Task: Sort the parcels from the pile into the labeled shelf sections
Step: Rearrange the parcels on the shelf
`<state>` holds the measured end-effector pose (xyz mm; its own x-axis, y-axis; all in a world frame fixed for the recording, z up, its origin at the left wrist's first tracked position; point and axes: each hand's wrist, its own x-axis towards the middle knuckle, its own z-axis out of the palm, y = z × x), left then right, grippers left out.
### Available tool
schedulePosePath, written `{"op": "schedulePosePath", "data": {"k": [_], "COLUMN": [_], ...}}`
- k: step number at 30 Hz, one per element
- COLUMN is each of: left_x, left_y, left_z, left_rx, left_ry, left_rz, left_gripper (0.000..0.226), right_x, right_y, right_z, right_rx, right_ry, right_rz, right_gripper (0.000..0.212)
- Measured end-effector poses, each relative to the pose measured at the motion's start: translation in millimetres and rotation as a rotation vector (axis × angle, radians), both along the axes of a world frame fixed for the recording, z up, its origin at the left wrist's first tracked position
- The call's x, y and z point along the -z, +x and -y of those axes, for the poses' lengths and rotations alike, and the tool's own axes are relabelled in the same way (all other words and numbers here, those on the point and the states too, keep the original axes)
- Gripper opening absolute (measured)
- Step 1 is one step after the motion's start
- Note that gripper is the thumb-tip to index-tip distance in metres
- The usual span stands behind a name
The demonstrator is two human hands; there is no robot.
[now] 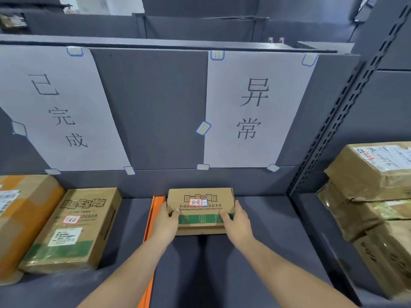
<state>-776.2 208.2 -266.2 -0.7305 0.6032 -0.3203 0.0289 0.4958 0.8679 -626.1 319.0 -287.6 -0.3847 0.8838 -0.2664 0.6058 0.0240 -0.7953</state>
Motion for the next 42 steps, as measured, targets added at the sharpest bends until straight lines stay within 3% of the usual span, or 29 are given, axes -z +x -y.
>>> {"op": "schedulePosePath", "data": {"k": [8, 25, 31, 36, 42], "left_x": [3, -3, -11, -30, -48], "left_y": [-9, -9, -16, 3, 57], "left_z": [-1, -11, -8, -14, -37], "left_rx": [0.030, 0.028, -0.063, -0.039, 0.085], "left_ry": [-0.055, -0.178, -0.156, -0.147, -0.094], "left_rz": [-0.062, -0.165, -0.281, -0.458, -0.453], "left_gripper": [0.039, 0.016, 0.035, 0.046, 0.047], "right_x": [10, -3, -24, -43, -67], "right_y": [-10, -14, -4, 28, 84], "right_z": [-5, -14, -15, -11, -7], "right_rx": [-0.010, -0.078, -0.068, -0.002, 0.060], "right_ry": [0.092, 0.111, 0.086, 0.119, 0.149], "right_rz": [0.135, 0.317, 0.244, 0.194, 0.101], "right_gripper": [0.069, 0.069, 0.084, 0.072, 0.060]}}
